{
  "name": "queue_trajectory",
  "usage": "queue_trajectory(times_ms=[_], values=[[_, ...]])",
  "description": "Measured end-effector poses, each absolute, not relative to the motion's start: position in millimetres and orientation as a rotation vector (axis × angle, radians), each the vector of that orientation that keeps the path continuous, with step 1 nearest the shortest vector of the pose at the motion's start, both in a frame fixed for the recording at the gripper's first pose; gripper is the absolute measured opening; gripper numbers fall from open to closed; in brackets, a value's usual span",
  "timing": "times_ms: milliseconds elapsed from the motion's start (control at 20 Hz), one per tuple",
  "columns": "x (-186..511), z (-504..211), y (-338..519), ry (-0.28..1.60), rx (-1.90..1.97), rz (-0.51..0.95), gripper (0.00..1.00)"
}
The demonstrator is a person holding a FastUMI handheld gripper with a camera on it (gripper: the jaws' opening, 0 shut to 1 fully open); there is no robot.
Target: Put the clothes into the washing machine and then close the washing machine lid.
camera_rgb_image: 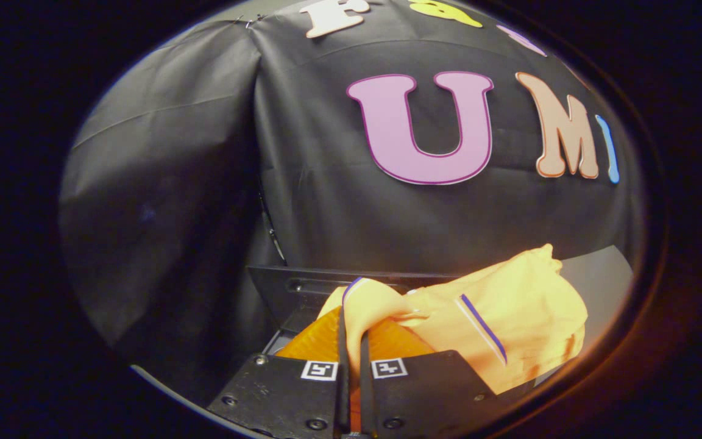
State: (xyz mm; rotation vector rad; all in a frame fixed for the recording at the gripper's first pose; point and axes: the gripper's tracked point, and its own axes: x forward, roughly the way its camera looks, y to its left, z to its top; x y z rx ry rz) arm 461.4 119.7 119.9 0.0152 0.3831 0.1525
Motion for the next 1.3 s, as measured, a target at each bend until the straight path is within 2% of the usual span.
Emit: queue_trajectory(times_ms=[700, 800, 900, 1050, 1150, 1300], values=[[477, 49, 150, 0.490, 0.082, 0.162, 0.07], [478, 38, 151, 0.516, 0.073, 0.167, 0.08], [482, 29, 148, 0.538, 0.074, 0.160, 0.14], [473, 7, 151, 0.588, 0.053, 0.149, 0.64], [482, 24, 150, 0.519, 0.033, 0.149, 0.98], [481, 32, 156, 0.504, 0.061, 0.163, 0.98]])
